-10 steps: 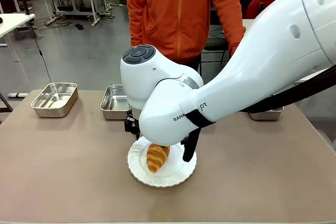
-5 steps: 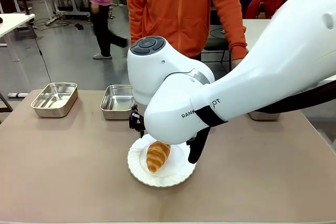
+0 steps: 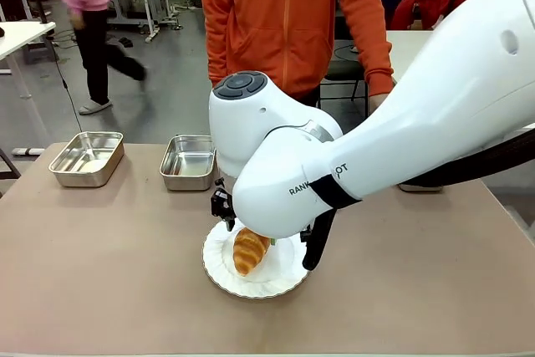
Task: Place the bread in the container.
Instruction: Place the Butter Roll into the Airtight Container indicated by the human.
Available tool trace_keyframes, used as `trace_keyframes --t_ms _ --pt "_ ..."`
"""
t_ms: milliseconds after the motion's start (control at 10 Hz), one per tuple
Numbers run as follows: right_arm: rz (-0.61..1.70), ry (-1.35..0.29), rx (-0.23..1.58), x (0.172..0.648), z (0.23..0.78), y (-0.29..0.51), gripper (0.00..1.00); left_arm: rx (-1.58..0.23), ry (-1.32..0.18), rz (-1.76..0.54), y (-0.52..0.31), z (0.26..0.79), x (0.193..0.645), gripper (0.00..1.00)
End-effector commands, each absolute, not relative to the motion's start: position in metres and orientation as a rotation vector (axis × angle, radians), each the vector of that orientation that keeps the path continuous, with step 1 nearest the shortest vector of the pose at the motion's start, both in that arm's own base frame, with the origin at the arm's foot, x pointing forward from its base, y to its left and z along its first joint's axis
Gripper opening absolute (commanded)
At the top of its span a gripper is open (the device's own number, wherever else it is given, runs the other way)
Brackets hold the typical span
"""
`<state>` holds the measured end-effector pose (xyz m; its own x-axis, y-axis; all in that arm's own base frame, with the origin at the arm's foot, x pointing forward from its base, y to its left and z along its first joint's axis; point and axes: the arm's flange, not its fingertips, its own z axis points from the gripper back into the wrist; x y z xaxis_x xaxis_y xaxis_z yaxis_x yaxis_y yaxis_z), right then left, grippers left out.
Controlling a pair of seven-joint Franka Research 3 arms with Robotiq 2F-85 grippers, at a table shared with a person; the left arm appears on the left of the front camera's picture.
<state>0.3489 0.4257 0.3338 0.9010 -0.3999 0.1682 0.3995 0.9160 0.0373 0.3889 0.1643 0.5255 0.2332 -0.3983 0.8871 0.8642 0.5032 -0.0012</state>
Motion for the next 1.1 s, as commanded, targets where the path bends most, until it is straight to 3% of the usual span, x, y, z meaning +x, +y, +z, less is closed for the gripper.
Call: trace_keyframes --t_ms 0,400,1000 --pt "-0.426 -0.148 0.029 0.352 0.323 0.424 1.0 -0.575 -1.003 -0.944 0.164 0.527 0.388 1.0" --pt "-0.402 -0.12 0.023 0.357 0.308 0.425 1.0 -0.575 -1.003 -0.944 0.164 0.527 0.388 1.0" --pt "-0.388 -0.107 0.01 0.358 0.308 0.421 0.4 -0.575 -1.003 -0.944 0.164 0.527 0.388 1.0"
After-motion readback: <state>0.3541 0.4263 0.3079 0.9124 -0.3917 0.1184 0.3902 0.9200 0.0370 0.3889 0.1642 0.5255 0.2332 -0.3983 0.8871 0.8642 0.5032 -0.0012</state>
